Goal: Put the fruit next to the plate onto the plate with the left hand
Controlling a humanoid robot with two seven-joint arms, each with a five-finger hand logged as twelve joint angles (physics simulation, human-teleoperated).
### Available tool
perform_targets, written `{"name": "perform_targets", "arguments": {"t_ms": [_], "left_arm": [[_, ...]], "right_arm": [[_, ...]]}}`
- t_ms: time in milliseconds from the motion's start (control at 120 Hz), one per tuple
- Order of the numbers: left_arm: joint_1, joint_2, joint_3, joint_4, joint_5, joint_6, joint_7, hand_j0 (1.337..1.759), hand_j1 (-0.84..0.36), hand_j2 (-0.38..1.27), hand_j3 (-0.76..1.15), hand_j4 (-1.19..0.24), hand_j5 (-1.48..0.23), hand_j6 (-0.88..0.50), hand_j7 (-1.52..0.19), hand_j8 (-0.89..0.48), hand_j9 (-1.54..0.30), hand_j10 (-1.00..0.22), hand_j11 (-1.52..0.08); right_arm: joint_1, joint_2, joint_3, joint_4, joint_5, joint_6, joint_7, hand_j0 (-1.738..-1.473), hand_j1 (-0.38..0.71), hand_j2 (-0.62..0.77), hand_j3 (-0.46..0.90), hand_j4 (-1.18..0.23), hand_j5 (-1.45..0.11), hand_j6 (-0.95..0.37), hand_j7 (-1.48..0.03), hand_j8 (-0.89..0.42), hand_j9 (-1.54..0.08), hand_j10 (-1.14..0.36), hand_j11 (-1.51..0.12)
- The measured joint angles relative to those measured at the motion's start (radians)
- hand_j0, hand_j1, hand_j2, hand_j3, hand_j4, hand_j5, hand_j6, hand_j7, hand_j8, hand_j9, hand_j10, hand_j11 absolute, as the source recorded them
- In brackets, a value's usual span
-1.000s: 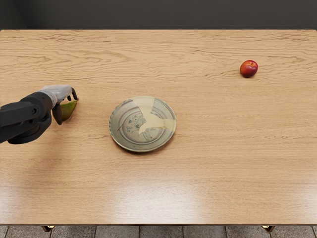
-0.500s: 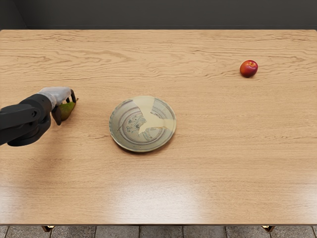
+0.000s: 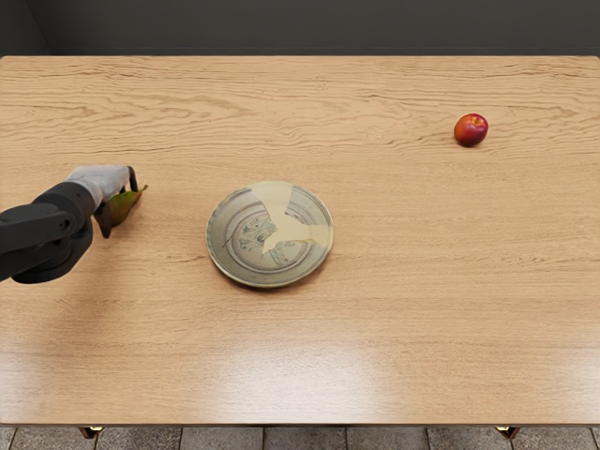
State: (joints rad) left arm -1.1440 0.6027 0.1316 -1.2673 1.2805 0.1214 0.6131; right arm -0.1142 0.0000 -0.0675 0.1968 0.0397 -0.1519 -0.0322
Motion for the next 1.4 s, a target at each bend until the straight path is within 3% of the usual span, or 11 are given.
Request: {"name": "perform_targets", "arguments": {"t_ms": [217, 283, 442, 492, 558, 700, 783, 1042, 1400], "left_arm": [[0.001, -0.002, 0.015, 0.01, 0.005, 0.017, -0.001, 1.65, -0.23, 0.29, 0.0, -0.24, -0.91, -0.3, -0.9, -0.48, -0.89, -0.63, -0.89], [-0.003, -0.001, 0.016, 0.015, 0.006, 0.014, -0.001, 1.649, -0.24, 0.38, 0.0, -0.25, -0.92, -0.34, -0.9, -0.5, -0.9, -0.63, -0.9], [-0.013, -0.003, 0.019, 0.018, -0.013, 0.002, -0.002, 1.651, -0.21, 0.26, 0.0, -0.24, -0.9, -0.35, -0.89, -0.53, -0.89, -0.64, -0.89], [-0.016, -0.003, 0.018, 0.017, -0.017, -0.003, -0.002, 1.652, -0.21, 0.33, 0.0, -0.25, -0.89, -0.37, -0.88, -0.55, -0.89, -0.65, -0.9], [-0.025, 0.0, 0.017, 0.015, -0.034, -0.013, -0.003, 1.652, -0.2, 0.28, 0.0, -0.22, -0.89, -0.37, -0.89, -0.55, -0.89, -0.65, -0.89], [-0.053, 0.016, 0.015, -0.001, -0.084, -0.035, -0.002, 1.654, -0.27, 0.38, 0.0, -0.22, -0.92, -0.32, -0.89, -0.49, -0.89, -0.65, -0.89], [-0.069, 0.026, 0.011, -0.007, -0.111, -0.053, -0.002, 1.654, -0.27, 0.28, 0.0, -0.21, -0.92, -0.31, -0.89, -0.49, -0.89, -0.65, -0.89], [-0.102, 0.034, -0.089, -0.012, -0.177, -0.173, -0.002, 1.656, -0.27, 0.31, 0.0, -0.22, -0.91, -0.32, -0.88, -0.5, -0.88, -0.66, -0.88], [-0.192, 0.025, -0.117, -0.045, -0.284, -0.225, -0.002, 1.656, -0.3, 0.35, 0.0, -0.4, -0.91, -0.36, -0.89, -0.5, -0.89, -0.67, -0.89]], "right_arm": [[0.0, 0.0, 0.0, 0.0, 0.0, 0.0, 0.0, -1.658, -0.31, -0.01, 0.0, -0.03, -0.04, -0.03, -0.04, -0.03, -0.04, -0.03, -0.04], [-0.001, 0.0, 0.0, 0.0, 0.0, 0.0, 0.0, -1.658, -0.31, -0.01, 0.0, -0.03, -0.04, -0.03, -0.04, -0.03, -0.04, -0.03, -0.04], [-0.001, 0.0, 0.0, 0.0, 0.0, 0.0, 0.0, -1.658, -0.31, -0.01, 0.0, -0.03, -0.04, -0.03, -0.04, -0.03, -0.04, -0.03, -0.04], [-0.001, 0.0, 0.0, 0.0, 0.0, 0.0, 0.0, -1.658, -0.31, -0.01, 0.0, -0.03, -0.04, -0.03, -0.04, -0.03, -0.04, -0.03, -0.04], [-0.001, 0.0, 0.001, 0.0, 0.0, 0.0, 0.0, -1.658, -0.31, -0.01, 0.0, -0.03, -0.04, -0.03, -0.04, -0.03, -0.04, -0.03, -0.04], [-0.001, 0.0, 0.001, 0.0, 0.0, 0.0, 0.0, -1.658, -0.31, -0.01, 0.0, -0.03, -0.04, -0.03, -0.04, -0.03, -0.04, -0.03, -0.04], [-0.001, 0.0, 0.001, 0.0, 0.0, 0.0, 0.0, -1.658, -0.31, -0.01, 0.0, -0.03, -0.04, -0.03, -0.04, -0.03, -0.04, -0.03, -0.04], [-0.003, 0.0, 0.001, 0.0, 0.0, 0.0, 0.0, -1.658, -0.31, -0.01, 0.0, -0.03, -0.04, -0.03, -0.04, -0.03, -0.04, -0.03, -0.04], [-0.002, 0.0, 0.001, 0.0, 0.0, -0.001, 0.0, -1.658, -0.31, -0.01, 0.0, -0.03, -0.04, -0.03, -0.04, -0.03, -0.04, -0.03, -0.04]]}}
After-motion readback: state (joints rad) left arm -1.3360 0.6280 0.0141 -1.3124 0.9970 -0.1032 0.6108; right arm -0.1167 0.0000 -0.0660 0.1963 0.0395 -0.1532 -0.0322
